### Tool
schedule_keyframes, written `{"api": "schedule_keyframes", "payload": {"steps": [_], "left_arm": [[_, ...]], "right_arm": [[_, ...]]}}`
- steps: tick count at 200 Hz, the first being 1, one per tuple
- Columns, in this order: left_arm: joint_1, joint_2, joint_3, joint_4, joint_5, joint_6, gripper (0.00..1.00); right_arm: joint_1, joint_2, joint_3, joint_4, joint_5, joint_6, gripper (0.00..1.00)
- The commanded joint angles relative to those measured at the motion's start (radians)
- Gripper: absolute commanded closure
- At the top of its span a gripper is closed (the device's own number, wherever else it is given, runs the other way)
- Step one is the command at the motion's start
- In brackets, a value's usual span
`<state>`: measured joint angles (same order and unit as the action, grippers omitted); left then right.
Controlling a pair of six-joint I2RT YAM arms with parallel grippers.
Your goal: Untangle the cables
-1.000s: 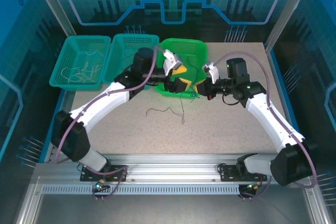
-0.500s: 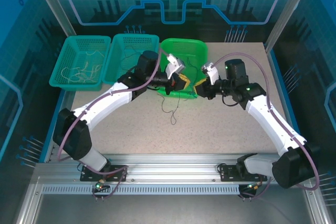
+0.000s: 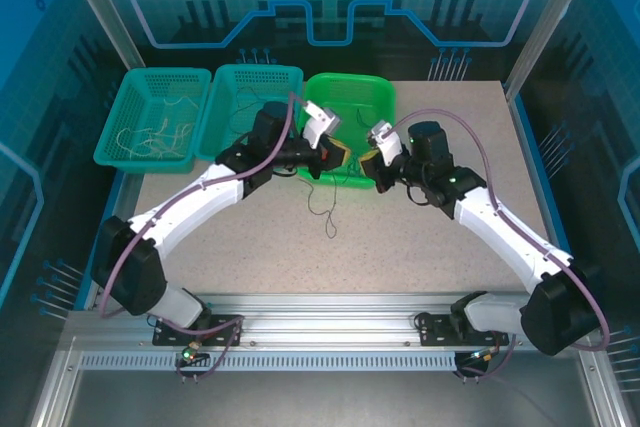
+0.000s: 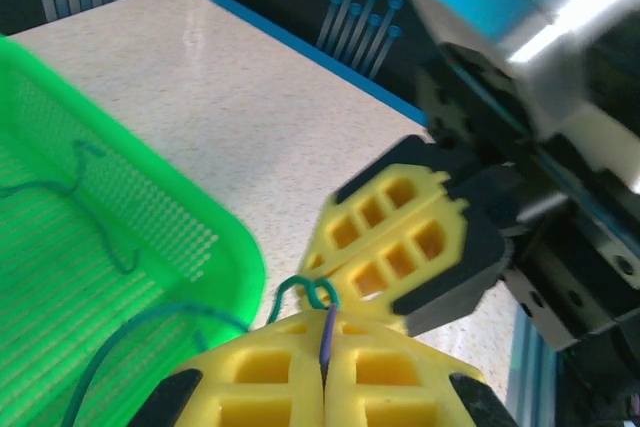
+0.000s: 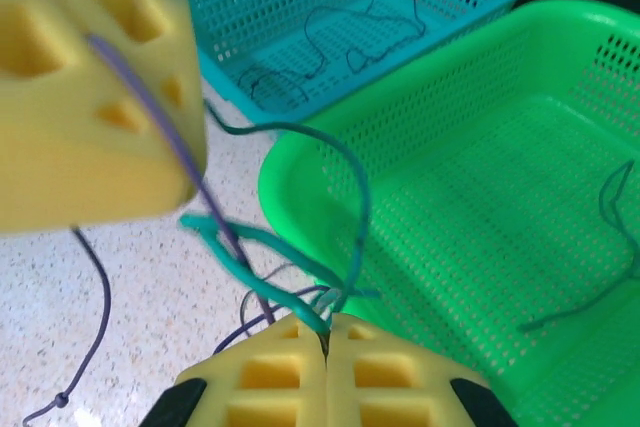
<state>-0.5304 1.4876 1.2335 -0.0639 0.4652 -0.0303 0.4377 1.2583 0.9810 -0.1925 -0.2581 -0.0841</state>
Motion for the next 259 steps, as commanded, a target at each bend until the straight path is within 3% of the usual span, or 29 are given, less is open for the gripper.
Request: {"api": "schedule_keyframes", "payload": {"steps": [1, 35, 71, 104, 128, 141, 156, 181, 209, 259], "left_arm": [[0.123, -0.188, 0.019, 0.258, -0.146, -0.134, 1.0], [0.268, -0.27, -0.013, 0.235, -0.238, -0.169, 1.0], [0.32, -0.305, -0.036, 0.201, -0.26, -0.151, 1.0], [0.323, -0.286, -0.056, 0.261, -0.076, -0.183, 1.0], [0.322, -0.27, -0.068, 0.287, 0.041, -0.195, 1.0], [0.318, -0.248, -0.066, 0.292, 0.137, -0.195, 1.0], [0.299, -0.209, -0.06, 0.27, 0.223, -0.178, 1.0], [0.221, -0.158, -0.058, 0.197, 0.248, -0.087, 1.0], [0.152, -0.116, -0.06, 0.211, 0.315, -0.059, 1.0], [0.132, -0.077, -0.055, 0.171, 0.42, 0.02, 1.0]], "right_arm": [[0.008, 0.039, -0.096, -0.188, 0.144, 0.019, 1.0], [0.019, 0.005, -0.18, -0.153, 0.134, 0.008, 1.0], [-0.009, -0.036, -0.211, -0.123, 0.107, 0.049, 1.0], [-0.017, -0.082, -0.196, -0.075, 0.021, 0.106, 1.0], [-0.023, -0.125, -0.144, 0.008, -0.049, 0.226, 0.82], [-0.037, -0.124, -0.107, 0.027, -0.09, 0.289, 0.65], [-0.053, -0.102, -0.015, -0.012, -0.106, 0.341, 0.59], [-0.083, -0.063, 0.072, -0.071, -0.146, 0.416, 0.56], [-0.092, -0.05, 0.045, 0.038, -0.259, 0.498, 0.5], [-0.103, 0.005, 0.022, 0.085, -0.327, 0.566, 0.41]]}}
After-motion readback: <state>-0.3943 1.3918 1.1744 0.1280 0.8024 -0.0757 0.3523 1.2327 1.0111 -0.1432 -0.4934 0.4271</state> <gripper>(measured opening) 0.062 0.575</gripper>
